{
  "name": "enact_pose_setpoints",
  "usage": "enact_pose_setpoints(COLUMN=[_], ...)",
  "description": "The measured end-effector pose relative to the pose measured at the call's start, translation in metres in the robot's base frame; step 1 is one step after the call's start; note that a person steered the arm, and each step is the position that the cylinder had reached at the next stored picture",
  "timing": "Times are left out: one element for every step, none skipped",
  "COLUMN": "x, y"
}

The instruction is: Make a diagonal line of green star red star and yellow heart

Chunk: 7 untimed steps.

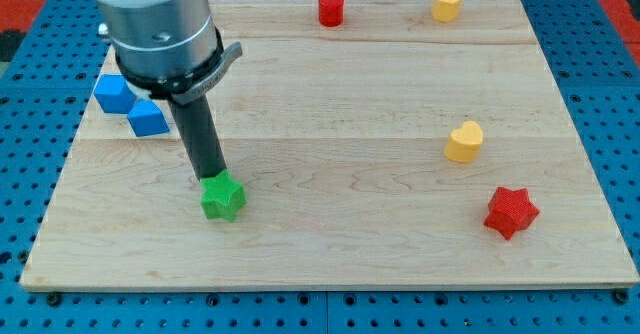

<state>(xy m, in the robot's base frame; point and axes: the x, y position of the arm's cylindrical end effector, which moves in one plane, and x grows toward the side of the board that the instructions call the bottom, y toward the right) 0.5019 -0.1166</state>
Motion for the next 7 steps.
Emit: enact_pose_setpoints(x=[-0.003, 0.010, 0.052, 0.064, 0.025, 0.023, 0.014], y=[0.043, 0.066, 0.050, -0.012, 0.037, 0.050, 0.001])
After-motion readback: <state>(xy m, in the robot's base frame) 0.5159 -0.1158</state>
